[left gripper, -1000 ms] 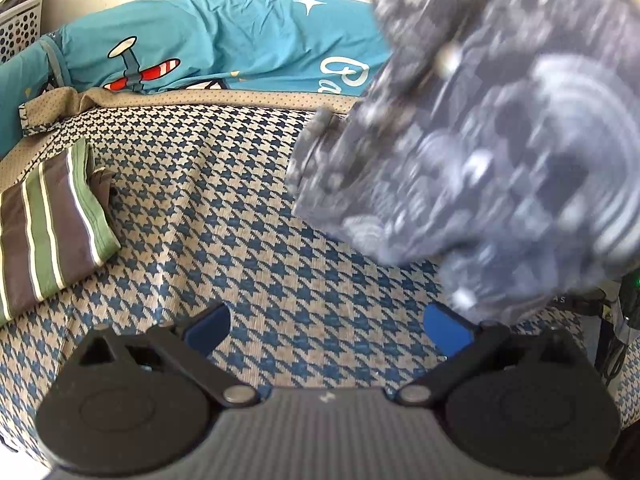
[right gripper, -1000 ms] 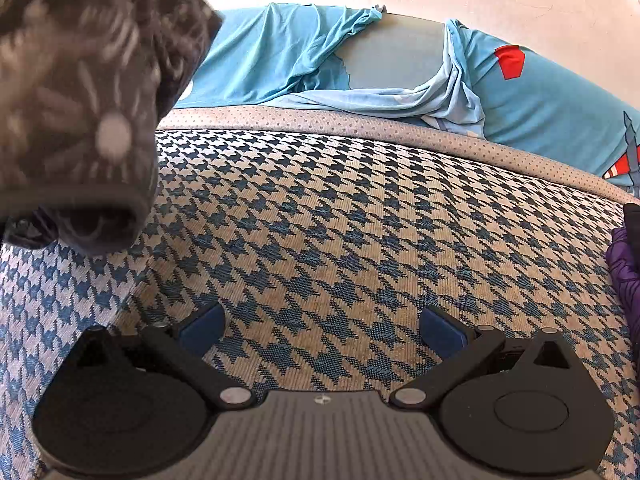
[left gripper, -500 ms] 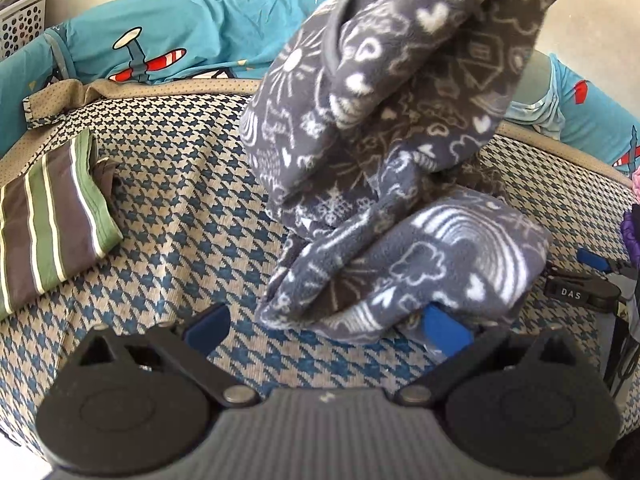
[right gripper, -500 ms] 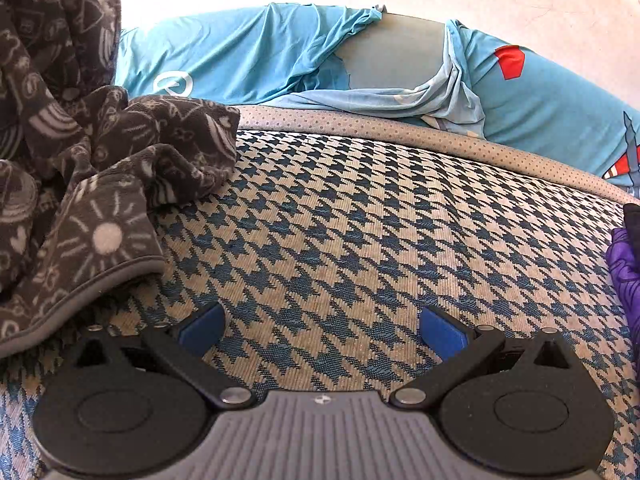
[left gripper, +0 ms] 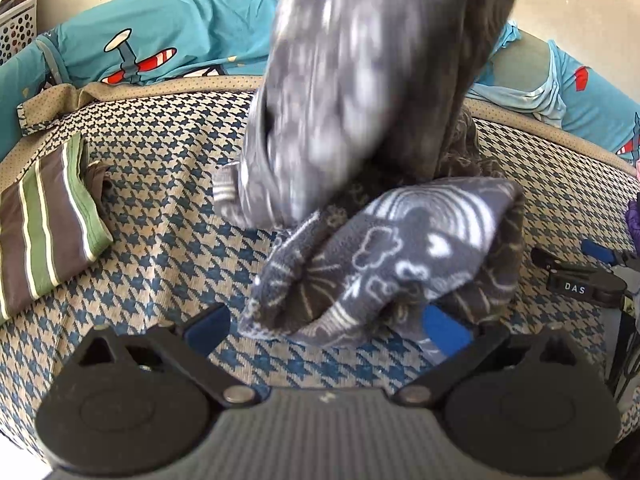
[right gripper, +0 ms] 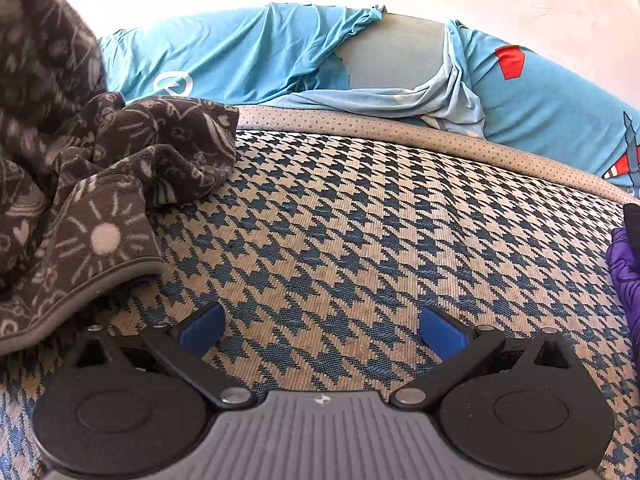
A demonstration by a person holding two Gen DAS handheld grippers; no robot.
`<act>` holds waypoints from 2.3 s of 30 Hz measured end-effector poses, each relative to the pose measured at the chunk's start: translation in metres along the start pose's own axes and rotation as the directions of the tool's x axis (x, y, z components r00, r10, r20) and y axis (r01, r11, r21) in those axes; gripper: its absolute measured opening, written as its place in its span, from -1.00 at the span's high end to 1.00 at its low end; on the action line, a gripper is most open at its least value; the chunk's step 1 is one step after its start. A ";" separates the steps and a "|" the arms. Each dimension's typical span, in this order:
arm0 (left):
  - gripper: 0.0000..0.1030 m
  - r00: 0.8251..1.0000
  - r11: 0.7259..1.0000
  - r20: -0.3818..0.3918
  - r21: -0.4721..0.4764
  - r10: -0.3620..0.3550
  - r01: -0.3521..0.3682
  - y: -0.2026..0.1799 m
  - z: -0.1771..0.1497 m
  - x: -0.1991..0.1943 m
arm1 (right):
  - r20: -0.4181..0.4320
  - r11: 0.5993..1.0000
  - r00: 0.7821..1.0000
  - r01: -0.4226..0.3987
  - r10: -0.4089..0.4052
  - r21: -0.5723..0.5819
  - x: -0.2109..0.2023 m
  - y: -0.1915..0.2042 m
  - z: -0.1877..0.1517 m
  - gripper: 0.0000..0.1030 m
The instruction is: Fold clothes
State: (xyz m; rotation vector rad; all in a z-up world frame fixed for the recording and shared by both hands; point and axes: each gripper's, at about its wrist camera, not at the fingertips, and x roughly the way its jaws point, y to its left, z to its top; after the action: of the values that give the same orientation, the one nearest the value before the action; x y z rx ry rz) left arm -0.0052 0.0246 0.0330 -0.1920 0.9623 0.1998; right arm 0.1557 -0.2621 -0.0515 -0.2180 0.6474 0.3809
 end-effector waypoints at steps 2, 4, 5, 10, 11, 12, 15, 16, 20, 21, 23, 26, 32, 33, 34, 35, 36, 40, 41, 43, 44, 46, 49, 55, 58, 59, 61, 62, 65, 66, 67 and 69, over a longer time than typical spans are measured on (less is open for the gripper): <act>-1.00 1.000 1.000 0.002 0.007 0.001 -0.001 0.000 -0.001 -0.001 | 0.000 1.000 1.000 0.000 0.000 0.000 0.000 0.000 0.000 -1.00; -1.00 1.000 1.000 0.002 0.009 0.004 -0.004 -0.001 -0.001 0.000 | 0.000 1.000 1.000 0.000 0.000 0.000 0.000 0.000 0.000 -1.00; -1.00 1.000 1.000 0.000 0.010 0.004 -0.004 0.000 -0.001 0.000 | 0.000 1.000 1.000 0.000 0.000 0.000 0.000 0.000 0.000 -1.00; -1.00 1.000 1.000 -0.013 0.009 0.004 -0.004 -0.004 -0.001 0.003 | 0.000 1.000 1.000 0.000 0.000 0.000 0.000 0.000 0.000 -1.00; -1.00 1.000 1.000 -0.012 0.010 0.006 -0.006 -0.006 0.000 0.003 | 0.000 1.000 1.000 0.000 0.000 0.000 0.000 0.000 0.000 -1.00; -1.00 1.000 1.000 -0.011 0.011 0.007 -0.007 -0.007 0.000 0.003 | 0.000 1.000 1.000 0.000 0.000 0.000 0.000 0.000 0.000 -1.00; -1.00 1.000 1.000 -0.008 0.007 0.019 -0.019 -0.009 0.003 0.006 | 0.000 1.000 1.000 0.000 0.000 0.000 0.000 0.000 0.000 -1.00; -1.00 1.000 1.000 -0.006 0.001 0.021 -0.021 -0.010 0.006 0.006 | 0.000 1.000 1.000 0.000 0.000 0.000 0.000 0.000 0.000 -1.00; -1.00 1.000 0.999 0.003 -0.028 0.020 -0.020 -0.010 0.018 0.004 | 0.000 1.000 1.000 0.000 0.000 0.000 0.000 0.000 0.000 -1.00; -1.00 1.000 0.999 0.009 -0.041 0.011 -0.011 -0.010 0.023 0.003 | 0.000 1.000 1.000 0.000 0.000 0.000 0.000 0.000 0.000 -1.00; -1.00 1.000 0.998 0.025 -0.067 -0.015 0.017 -0.010 0.032 -0.003 | 0.000 1.000 1.000 0.000 0.000 0.000 0.000 0.000 0.000 -1.00; -1.00 0.995 0.993 0.067 -0.091 -0.073 0.079 -0.010 0.045 -0.019 | 0.000 1.000 1.000 0.000 0.000 0.000 0.000 -0.001 0.000 -1.00; -1.00 0.987 0.991 0.138 -0.088 -0.083 0.096 -0.020 0.067 -0.045 | 0.000 1.000 1.000 0.000 0.000 -0.001 0.000 -0.001 0.000 -1.00; -1.00 0.987 0.991 0.145 -0.099 -0.076 0.091 -0.020 0.073 -0.045 | 0.000 1.000 1.000 0.000 0.000 -0.001 0.000 -0.001 0.000 -1.00; -1.00 0.986 0.990 0.152 -0.112 -0.071 0.088 -0.019 0.079 -0.045 | 0.000 1.000 1.000 0.000 0.000 -0.001 0.000 -0.001 0.000 -1.00; -1.00 0.985 0.988 0.158 -0.126 -0.065 0.085 -0.018 0.085 -0.045 | 0.000 1.000 1.000 0.000 0.000 -0.001 0.000 -0.001 0.000 -1.00; -1.00 0.984 0.987 0.164 -0.138 -0.063 0.086 -0.016 0.091 -0.044 | 0.000 1.000 1.000 0.000 0.000 -0.001 0.000 -0.001 0.000 -1.00; -1.00 0.985 0.981 0.156 -0.168 -0.068 0.094 -0.015 0.107 -0.039 | 0.000 1.000 1.000 0.000 0.000 -0.001 0.000 -0.001 0.000 -1.00; -1.00 0.987 0.982 0.146 -0.163 -0.069 0.093 -0.017 0.110 -0.035 | 0.000 1.000 1.000 0.000 0.000 -0.001 0.000 -0.001 0.000 -1.00; -1.00 0.990 0.986 0.120 -0.146 -0.067 0.085 -0.023 0.117 -0.024 | 0.000 1.000 1.000 0.000 0.000 -0.001 0.001 -0.001 -0.001 -1.00; -1.00 0.993 0.987 0.108 -0.144 -0.055 0.070 -0.026 0.118 -0.017 | 0.000 1.000 1.000 0.000 0.000 -0.001 0.001 -0.001 -0.001 -1.00; -1.00 0.994 0.990 0.106 -0.134 -0.023 0.038 -0.031 0.117 -0.004 | 0.000 1.000 1.000 0.000 0.000 -0.001 0.001 -0.001 -0.001 -1.00; -1.00 0.997 0.993 0.078 -0.117 0.004 0.005 -0.034 0.118 0.017 | 0.000 1.000 1.000 0.000 0.000 -0.001 0.000 0.000 0.000 -1.00; -1.00 0.998 0.992 0.055 -0.124 -0.002 0.009 -0.033 0.124 0.047 | 0.001 1.000 1.000 0.000 0.000 -0.001 0.000 0.000 0.000 -1.00; -1.00 1.000 0.994 0.026 -0.105 0.003 0.000 -0.038 0.122 0.059 | 0.001 1.000 1.000 0.000 0.000 0.000 0.000 -0.001 0.000 -1.00; -1.00 1.000 0.995 0.015 -0.098 0.007 -0.006 -0.039 0.120 0.064 | 0.001 1.000 1.000 0.000 0.000 0.000 0.000 -0.001 0.000 -1.00; -1.00 1.000 0.996 -0.007 -0.083 0.016 -0.017 -0.042 0.116 0.074 | 0.001 1.000 1.000 0.000 0.000 -0.001 0.000 -0.001 0.000 -1.00; -1.00 1.000 0.997 -0.020 -0.075 0.019 -0.021 -0.043 0.113 0.078 | 0.001 1.000 1.000 0.000 0.000 -0.001 0.000 -0.001 0.000 -1.00; -1.00 0.999 0.998 -0.038 -0.053 0.037 -0.039 -0.044 0.106 0.087 | 0.001 1.000 1.000 0.000 0.000 -0.001 0.000 -0.001 0.000 -1.00; -1.00 0.998 0.998 -0.034 -0.048 0.048 -0.049 -0.044 0.104 0.089 | 0.001 1.000 1.000 0.000 0.000 -0.001 0.000 -0.001 0.000 -1.00; -1.00 0.998 0.997 -0.030 -0.048 0.052 -0.054 -0.043 0.103 0.088 | 0.001 1.000 1.000 0.000 0.000 -0.001 0.000 0.000 0.000 -1.00; -1.00 0.998 0.998 -0.024 -0.047 0.049 -0.050 -0.044 0.101 0.084 | 0.001 1.000 1.000 0.000 0.000 -0.001 0.000 -0.001 0.000 -1.00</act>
State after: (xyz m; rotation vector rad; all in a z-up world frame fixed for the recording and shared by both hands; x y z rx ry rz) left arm 0.1323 0.0146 0.0231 -0.2142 0.9859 0.2669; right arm 0.1559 -0.2626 -0.0520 -0.2188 0.6465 0.3809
